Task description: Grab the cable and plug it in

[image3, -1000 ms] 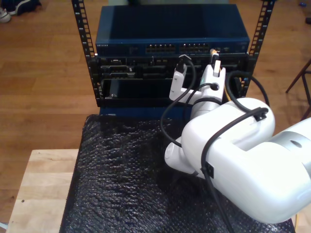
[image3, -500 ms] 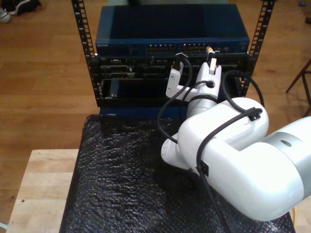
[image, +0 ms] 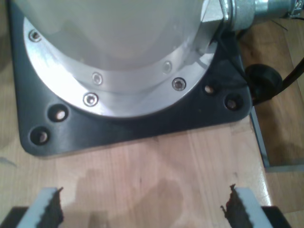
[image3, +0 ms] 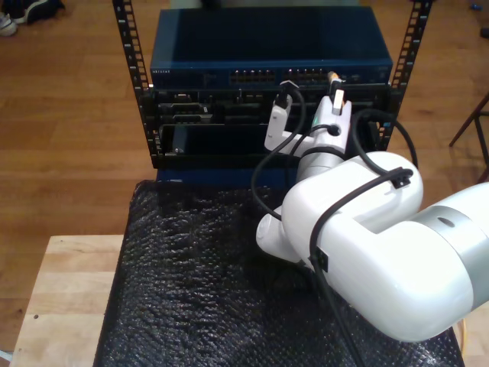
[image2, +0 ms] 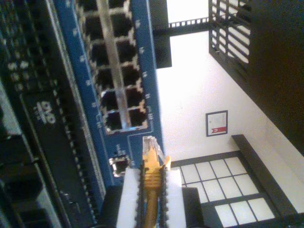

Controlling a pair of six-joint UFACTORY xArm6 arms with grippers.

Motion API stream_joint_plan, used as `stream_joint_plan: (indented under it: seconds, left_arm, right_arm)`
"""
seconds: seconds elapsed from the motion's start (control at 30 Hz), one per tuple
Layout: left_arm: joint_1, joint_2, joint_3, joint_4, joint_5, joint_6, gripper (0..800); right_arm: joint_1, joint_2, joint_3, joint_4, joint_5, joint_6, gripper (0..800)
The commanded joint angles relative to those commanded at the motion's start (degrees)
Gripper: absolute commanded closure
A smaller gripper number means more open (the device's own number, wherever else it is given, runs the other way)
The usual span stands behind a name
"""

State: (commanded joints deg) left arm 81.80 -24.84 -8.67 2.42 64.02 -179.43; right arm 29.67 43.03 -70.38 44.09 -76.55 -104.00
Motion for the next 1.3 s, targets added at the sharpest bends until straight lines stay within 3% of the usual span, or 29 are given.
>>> stream_joint_plan:
  seconds: [1.3]
  left_arm:
    - [0.0, 0.0, 0.0, 0.0, 0.0, 0.0, 0]
  right_arm:
    - [-1.1, 0.0, -0.2, -3.7, 1.1, -0.2, 800]
